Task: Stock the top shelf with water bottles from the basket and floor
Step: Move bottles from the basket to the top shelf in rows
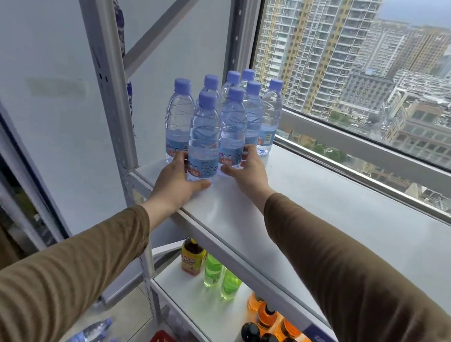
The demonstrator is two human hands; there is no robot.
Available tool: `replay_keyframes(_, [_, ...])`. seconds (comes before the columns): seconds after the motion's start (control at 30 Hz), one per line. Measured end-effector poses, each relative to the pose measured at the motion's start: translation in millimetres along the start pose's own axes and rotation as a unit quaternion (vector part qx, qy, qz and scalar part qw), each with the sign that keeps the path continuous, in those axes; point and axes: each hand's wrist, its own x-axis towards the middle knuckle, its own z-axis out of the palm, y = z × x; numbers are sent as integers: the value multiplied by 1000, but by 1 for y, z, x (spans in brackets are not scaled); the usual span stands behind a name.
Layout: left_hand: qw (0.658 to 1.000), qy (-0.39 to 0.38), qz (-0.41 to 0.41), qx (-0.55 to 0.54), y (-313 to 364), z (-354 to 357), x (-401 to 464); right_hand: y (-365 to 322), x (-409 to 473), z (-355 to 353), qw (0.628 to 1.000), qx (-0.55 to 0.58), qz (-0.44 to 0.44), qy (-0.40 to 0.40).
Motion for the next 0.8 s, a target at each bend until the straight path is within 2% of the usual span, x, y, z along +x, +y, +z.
replay_keyframes(0.23, [1000,-7,-9,5,-3,-7,-8,-3,-11,-6,999,-11,36,7])
replay_keyframes(0.4, [999,-20,21,47,-10,-26,-14,-7,-35,-20,995,-85,28,53])
replay_keyframes(0.57, [987,-65,103,103,-22,-56,-11,-22,-73,-15,975,-199,6,100])
replay_keyframes(0.7, [966,-126,186,129,-45,-76,-9,-37,-114,12,952,-275,3,130])
replay_keyframes(0.8, [946,-143,259,133,-64,-89,-19,-43,-151,41,932,-324,-10,159])
